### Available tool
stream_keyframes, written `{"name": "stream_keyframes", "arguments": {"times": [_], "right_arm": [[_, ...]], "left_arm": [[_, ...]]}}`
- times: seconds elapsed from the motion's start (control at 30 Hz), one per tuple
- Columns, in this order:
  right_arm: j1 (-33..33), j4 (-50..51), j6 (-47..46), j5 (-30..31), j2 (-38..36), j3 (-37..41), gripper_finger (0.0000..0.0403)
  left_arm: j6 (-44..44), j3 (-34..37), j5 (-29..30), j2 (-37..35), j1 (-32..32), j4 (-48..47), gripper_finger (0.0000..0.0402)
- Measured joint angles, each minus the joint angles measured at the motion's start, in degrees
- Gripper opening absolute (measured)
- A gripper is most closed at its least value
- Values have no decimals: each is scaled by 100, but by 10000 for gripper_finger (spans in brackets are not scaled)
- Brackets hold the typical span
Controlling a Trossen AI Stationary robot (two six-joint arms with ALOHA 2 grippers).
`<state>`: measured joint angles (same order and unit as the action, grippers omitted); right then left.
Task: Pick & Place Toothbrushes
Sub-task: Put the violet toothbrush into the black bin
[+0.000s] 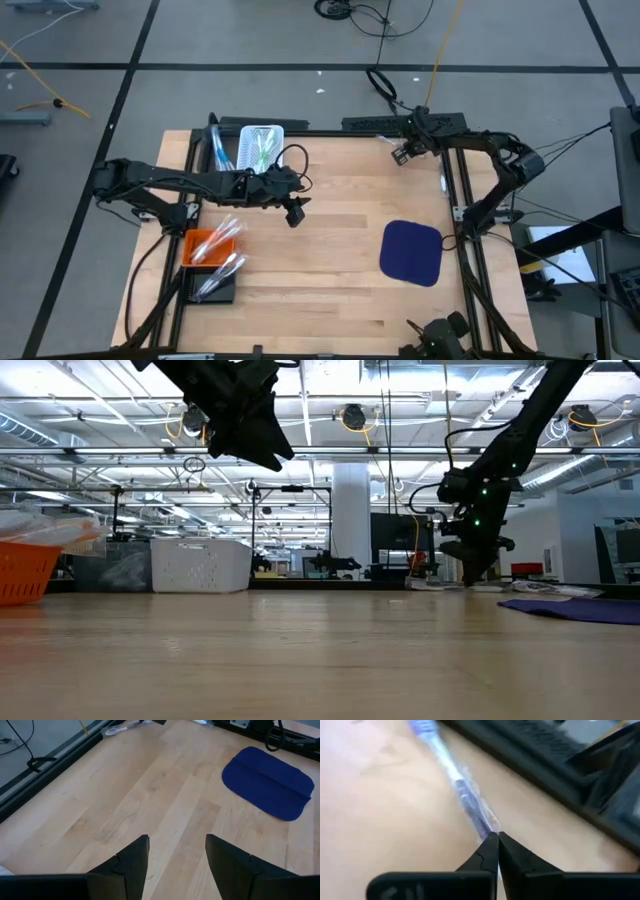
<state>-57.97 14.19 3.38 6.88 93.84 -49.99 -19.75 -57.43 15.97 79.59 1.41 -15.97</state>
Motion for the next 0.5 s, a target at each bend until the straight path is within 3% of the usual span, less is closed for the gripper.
{"name": "stream_keyframes", "arguments": {"times": [0.5], "right_arm": [[1072, 153, -493, -1202, -1326, 6, 0]], "left_arm": [[-130, 0, 4, -2, 0, -3, 198]]}}
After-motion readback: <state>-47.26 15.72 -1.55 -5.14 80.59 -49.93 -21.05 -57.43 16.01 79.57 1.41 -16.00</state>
